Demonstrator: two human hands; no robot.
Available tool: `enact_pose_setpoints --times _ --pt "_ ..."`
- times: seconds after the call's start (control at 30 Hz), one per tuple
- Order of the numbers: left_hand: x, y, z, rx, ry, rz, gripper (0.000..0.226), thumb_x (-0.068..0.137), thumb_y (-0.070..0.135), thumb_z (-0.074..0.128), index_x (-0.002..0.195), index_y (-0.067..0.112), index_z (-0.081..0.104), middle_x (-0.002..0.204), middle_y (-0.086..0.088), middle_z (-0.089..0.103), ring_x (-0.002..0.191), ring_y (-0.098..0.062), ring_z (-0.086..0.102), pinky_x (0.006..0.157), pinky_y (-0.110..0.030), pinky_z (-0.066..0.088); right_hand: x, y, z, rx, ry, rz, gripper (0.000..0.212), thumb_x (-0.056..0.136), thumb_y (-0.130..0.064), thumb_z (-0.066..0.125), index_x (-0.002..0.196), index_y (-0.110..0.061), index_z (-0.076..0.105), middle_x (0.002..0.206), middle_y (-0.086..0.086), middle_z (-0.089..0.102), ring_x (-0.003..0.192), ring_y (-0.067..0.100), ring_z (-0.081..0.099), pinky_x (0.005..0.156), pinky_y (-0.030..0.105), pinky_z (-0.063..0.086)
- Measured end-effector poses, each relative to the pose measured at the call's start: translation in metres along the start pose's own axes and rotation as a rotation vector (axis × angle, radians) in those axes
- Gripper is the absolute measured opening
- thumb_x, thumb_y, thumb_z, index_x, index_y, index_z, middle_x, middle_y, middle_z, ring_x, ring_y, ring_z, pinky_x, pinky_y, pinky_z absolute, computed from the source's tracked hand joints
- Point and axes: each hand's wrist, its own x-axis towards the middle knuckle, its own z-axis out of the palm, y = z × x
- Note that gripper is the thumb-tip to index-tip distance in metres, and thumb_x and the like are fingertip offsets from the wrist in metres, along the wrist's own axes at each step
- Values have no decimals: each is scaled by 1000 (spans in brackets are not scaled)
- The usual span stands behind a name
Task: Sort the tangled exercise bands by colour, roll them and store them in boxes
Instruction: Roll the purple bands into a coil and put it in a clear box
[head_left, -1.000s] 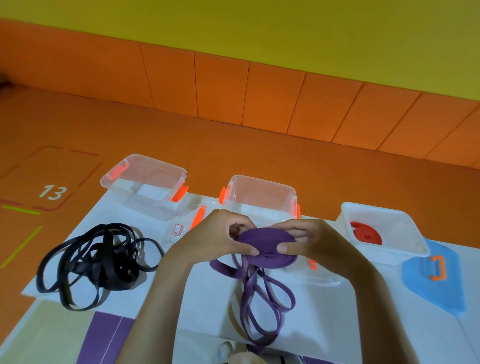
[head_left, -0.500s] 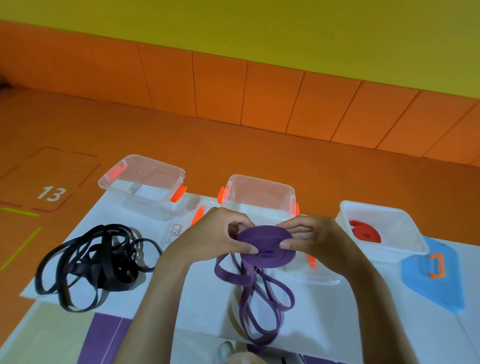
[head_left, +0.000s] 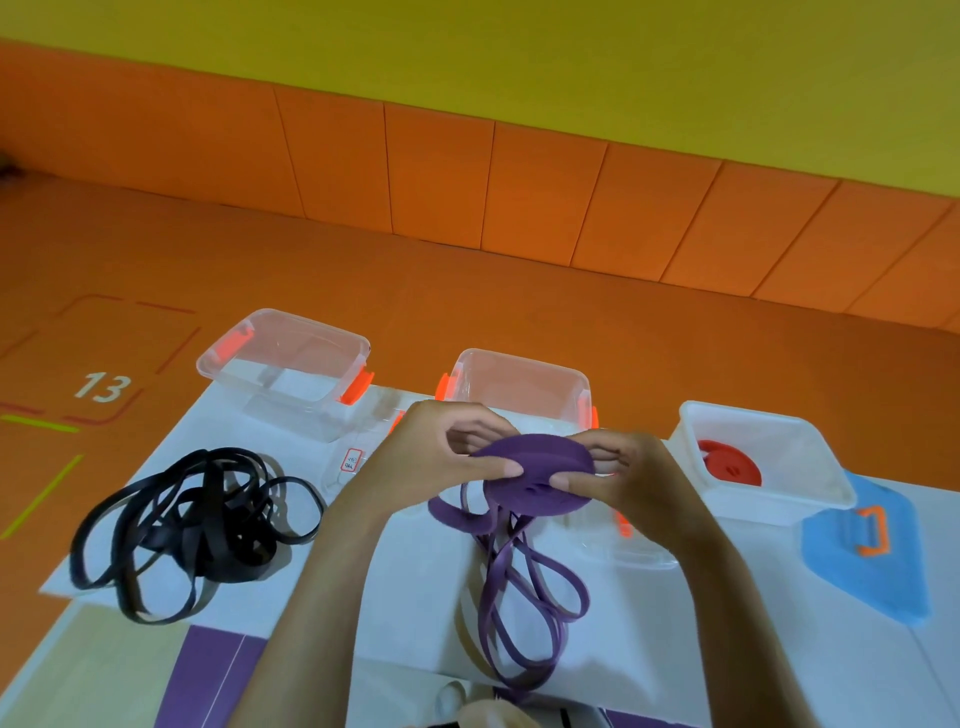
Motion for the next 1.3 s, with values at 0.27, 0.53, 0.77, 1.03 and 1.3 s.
enact_pose_setpoints --times 0.27,0.53,0.77,1.03,1.3 --pt "3 -2 10 47 -25 48 27 83 23 91 108 26 82 99 15 82 95 -6 78 85 -19 61 1 5 5 -50 -100 68 38 81 -24 87 112 -38 70 103 -23 76 103 9 73 71 19 60" --pt "-2 -15 5 -208 117 24 39 83 23 92 118 31 78 105 4 83 95 -12 78 84 -21 59 -4 17 -2 308 80 177 33 81 -23 82 113 -16 79 105 11 79 102 34 75 79 41 65" --pt "6 -31 25 -409 294 30 28 86 17 87 111 25 80 114 1 80 108 -17 76 88 -22 58 2 21 14 596 236 298 42 81 -21 84 119 -7 75 119 20 74 114 40 70 80 48 64" --pt "18 -38 50 -593 336 -41 39 86 22 86 124 25 77 124 -2 77 111 -26 76 85 -35 63 4 27 31 898 302 351 52 85 -9 79 134 -2 63 133 19 66 122 36 67 81 50 62" --pt "17 -44 35 -408 169 1 31 82 30 89 112 30 81 117 3 77 111 -19 75 87 -25 60 -3 23 10 312 102 385 34 90 -41 78 121 -32 65 116 -5 75 113 20 72 76 36 65"
